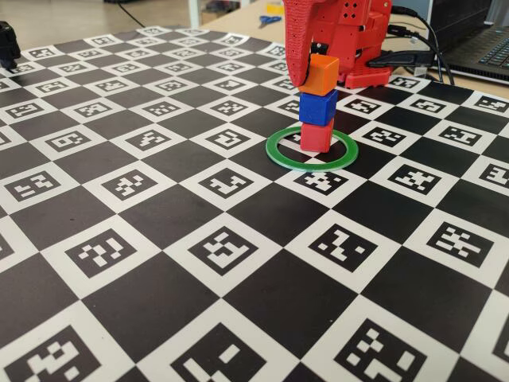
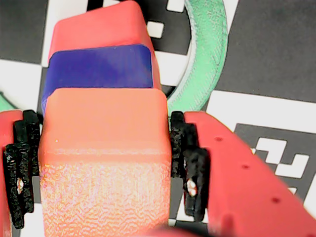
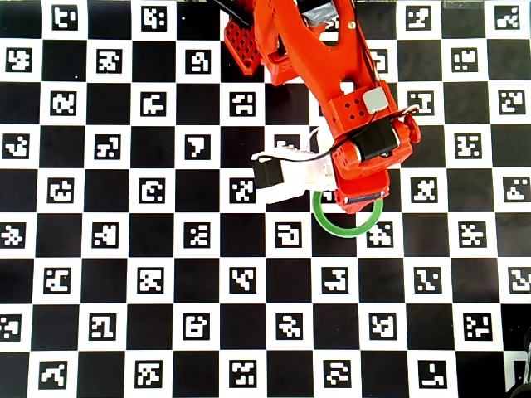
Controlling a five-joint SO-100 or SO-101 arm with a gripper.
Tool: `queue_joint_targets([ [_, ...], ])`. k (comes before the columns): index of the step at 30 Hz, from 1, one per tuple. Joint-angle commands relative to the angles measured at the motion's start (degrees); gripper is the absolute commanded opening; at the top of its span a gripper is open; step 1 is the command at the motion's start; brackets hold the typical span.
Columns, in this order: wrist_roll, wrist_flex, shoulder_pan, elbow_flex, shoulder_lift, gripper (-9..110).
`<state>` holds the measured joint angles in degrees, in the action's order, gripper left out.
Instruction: Grab the red cube then put it in the green circle then put the blue cube on top and finally the orange cube on top
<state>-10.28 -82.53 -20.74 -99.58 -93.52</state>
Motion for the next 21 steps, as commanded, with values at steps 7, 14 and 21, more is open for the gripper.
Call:
queue_joint_targets([
  [7,-2.5,0.4,0.4,0.2,-6.1,32],
  [14,-2.0,0.0,-0.3,0.4,-7.3,37],
  [21,-1.8,-2.7,-0.1,2.7,-9.3,38],
])
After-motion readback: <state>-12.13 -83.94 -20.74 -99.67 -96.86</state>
